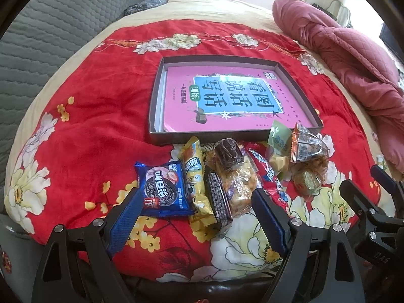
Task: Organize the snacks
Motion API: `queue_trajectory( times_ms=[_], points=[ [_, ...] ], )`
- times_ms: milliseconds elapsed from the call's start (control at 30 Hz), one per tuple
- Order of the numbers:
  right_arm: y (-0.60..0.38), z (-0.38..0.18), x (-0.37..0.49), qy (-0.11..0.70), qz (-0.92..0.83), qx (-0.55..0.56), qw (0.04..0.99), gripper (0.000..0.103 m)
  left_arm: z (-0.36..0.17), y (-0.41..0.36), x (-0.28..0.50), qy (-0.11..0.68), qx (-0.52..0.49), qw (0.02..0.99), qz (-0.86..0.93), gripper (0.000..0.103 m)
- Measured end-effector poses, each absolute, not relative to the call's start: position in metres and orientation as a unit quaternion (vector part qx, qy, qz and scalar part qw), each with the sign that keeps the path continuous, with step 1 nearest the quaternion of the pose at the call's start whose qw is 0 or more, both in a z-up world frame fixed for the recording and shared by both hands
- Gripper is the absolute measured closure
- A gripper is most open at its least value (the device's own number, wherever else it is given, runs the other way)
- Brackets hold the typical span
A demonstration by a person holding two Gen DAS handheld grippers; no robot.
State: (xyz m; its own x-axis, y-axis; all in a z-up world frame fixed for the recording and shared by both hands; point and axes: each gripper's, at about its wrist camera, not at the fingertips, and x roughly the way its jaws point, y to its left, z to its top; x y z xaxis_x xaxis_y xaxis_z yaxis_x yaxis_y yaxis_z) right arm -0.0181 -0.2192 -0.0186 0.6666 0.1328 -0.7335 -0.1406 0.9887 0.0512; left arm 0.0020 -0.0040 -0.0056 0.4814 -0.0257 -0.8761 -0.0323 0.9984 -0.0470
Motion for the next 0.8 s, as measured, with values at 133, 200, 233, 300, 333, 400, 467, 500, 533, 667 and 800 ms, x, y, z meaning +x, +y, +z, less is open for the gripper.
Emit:
queue_trajectory(
  times_ms=[133,200,233,300,333,400,467,500,533,667,800],
  points=[
    [-0.2182,-0.0189,-0.0178,0.401,0.075,-0.005,0.913,0.001,-0.0062,-0.0041,0.0022,0.51,-0.027,0.86,0.003,0.015],
    [-0.2185,-0.0188,-0.018,0.402,0.075,-0.005,0.913,0.001,-0.0062,-0.0038,0.0026,0.51,-0.027,0.86,0.003,0.015],
    [-0.218,-0.0187,-0.0178,0.402,0.075,-0.005,0.913,0.001,-0.0064,-0.0037,0.0024,0.51,-0.027,0.86,0.003,0.015],
    [-0.2183,-0.0189,-0.018,0.401,0.075,-0.005,0.913,0.001,-0.0064,-0.0035,0.0025,0.51,-0.026,0.86,0.004,0.015],
    [-0.2177,-0.0191,-0.0179,0.401,0.075,-0.005,0.913,0.001,-0.0064,-0.0033,0.0025,0.51,-0.026,0.86,0.004,0.015],
    [-0.2183,-0.0189,-0.0179,0.402,0.074,-0.005,0.913,0.001,-0.0062,-0.0026,0.0026,0.51,-0.025,0.86,0.004,0.015],
    [-0.2183,-0.0186,-0.0178,0.401,0.074,-0.006,0.913,0.001,-0.0064,-0.0028,0.0026,0.51,-0.025,0.86,0.005,0.015],
    [-0.2181,-0.0184,-0.0178,0.401,0.073,-0.006,0.913,0.001,-0.0064,-0.0028,0.0025,0.51,-0.026,0.86,0.004,0.015],
    [-0.218,-0.0184,-0.0178,0.4,0.073,-0.006,0.913,0.001,-0.0062,-0.0023,0.0026,0.51,-0.026,0.86,0.005,0.015],
    [-0.2187,-0.0183,-0.0177,0.401,0.074,-0.006,0.913,0.001,-0.0059,-0.0017,0.0029,0.511,-0.025,0.859,0.005,0.015],
    [-0.2181,-0.0183,-0.018,0.4,0.074,-0.006,0.913,0.001,-0.0062,-0.0005,0.0033,0.512,-0.025,0.859,0.006,0.015]
  ],
)
